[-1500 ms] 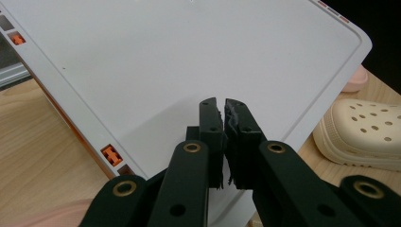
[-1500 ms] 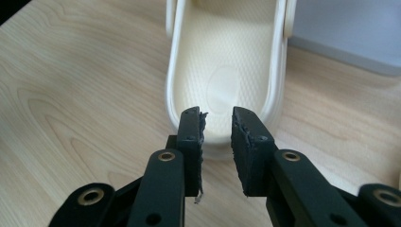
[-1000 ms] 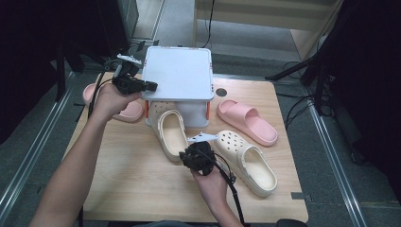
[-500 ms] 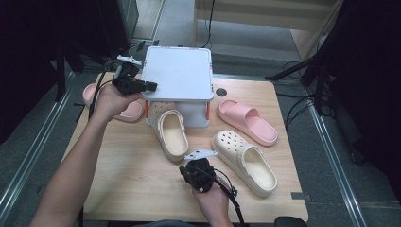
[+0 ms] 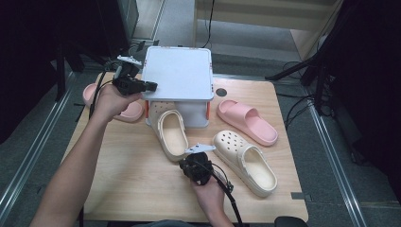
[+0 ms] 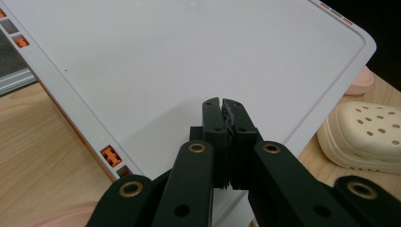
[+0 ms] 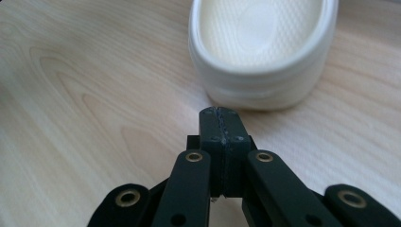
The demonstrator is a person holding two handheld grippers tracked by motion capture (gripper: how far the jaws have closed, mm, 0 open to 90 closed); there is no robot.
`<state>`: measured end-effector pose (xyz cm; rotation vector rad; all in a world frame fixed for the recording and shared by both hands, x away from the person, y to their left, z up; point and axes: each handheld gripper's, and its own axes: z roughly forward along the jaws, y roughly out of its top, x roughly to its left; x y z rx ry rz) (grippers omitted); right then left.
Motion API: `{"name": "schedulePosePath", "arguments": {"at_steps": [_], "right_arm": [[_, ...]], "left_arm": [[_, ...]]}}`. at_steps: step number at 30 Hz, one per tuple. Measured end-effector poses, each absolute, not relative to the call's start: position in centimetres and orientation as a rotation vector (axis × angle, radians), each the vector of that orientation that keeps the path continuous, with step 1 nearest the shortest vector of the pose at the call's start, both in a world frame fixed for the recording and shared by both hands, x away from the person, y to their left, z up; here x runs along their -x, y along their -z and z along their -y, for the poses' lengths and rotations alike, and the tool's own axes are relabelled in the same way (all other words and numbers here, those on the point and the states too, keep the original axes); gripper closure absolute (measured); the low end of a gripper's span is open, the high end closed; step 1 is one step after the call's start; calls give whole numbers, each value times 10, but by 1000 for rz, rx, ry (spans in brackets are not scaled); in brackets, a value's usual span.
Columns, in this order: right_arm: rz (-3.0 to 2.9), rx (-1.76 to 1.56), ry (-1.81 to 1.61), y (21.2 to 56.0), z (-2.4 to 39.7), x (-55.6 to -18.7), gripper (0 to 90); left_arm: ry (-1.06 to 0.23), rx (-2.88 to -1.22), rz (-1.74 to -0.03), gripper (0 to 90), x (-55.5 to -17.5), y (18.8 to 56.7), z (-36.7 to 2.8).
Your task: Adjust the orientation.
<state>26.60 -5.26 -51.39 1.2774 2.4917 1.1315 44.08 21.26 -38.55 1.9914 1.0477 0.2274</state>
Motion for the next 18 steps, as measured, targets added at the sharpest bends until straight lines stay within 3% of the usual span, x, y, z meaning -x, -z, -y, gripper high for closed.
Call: {"name": "schedulePosePath", "arguments": {"at_steps": [18], "right_arm": [[-2450, -1192, -1161, 500, 16, -300, 900]], "left_arm": [[-213, -1989, -1045, 886, -442, 386, -214]]}}
